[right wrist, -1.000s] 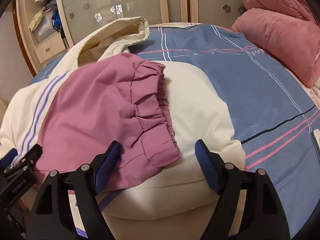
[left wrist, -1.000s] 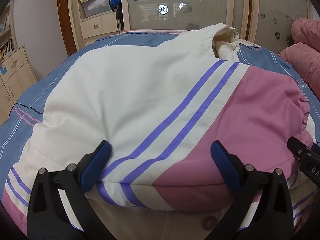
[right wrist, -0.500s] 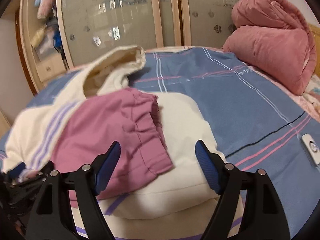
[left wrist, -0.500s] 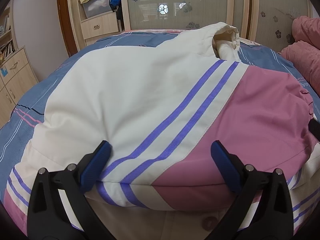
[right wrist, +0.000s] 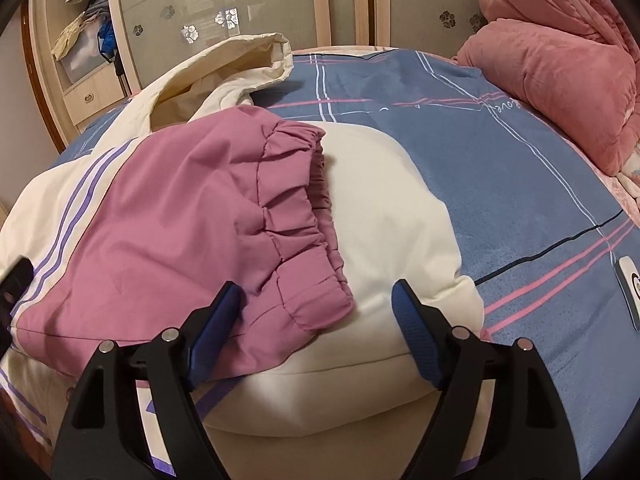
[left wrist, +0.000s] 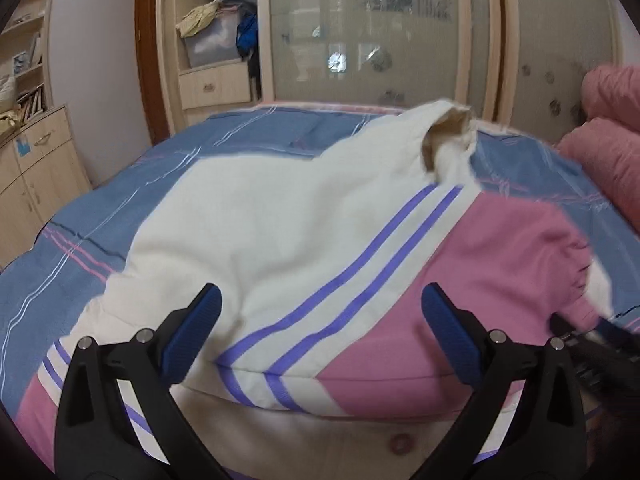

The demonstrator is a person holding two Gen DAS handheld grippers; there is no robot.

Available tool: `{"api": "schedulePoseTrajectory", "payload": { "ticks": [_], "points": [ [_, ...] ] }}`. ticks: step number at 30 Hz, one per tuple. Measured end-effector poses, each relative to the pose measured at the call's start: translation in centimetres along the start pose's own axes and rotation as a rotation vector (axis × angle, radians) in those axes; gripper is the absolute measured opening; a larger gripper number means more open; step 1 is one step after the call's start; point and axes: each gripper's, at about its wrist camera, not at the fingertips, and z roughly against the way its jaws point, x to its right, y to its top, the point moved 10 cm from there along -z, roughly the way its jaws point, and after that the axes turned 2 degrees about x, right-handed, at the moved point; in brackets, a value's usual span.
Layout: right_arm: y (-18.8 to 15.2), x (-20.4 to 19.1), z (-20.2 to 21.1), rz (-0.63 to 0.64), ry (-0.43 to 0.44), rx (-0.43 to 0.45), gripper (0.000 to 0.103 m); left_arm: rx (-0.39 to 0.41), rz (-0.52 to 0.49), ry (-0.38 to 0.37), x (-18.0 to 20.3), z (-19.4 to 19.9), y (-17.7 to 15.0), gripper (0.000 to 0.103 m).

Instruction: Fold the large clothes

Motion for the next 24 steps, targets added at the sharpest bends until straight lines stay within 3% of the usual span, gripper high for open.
{"api": "schedulePoseTrajectory", "payload": {
  "ticks": [4,7,21,24],
  "points": [
    [-0.1,0.0,0.1,0.000,0.005,0.001,0.081,-0.102,-0.014,-0.048,1.4,-2.2,-1.4,0.101],
    [-0.2,0.0,0.1,-0.003,0.016,-0.001,0.083,-0.170,-0.080,-0.005,1.9,-4.6,-3.4,0.101],
    [-0.2,-0.2,0.0,0.010,0.045,-0.007,0.091,-0.139,-0.063,0.026,2.1,-3.4,-2.4,0.101],
    [-0.3,-0.2,0.1,0.013,0.050,0.004,0.092,-0.075,-0.034,-0.043,2.7,-1.5,0.3,0.101]
  ]
}}
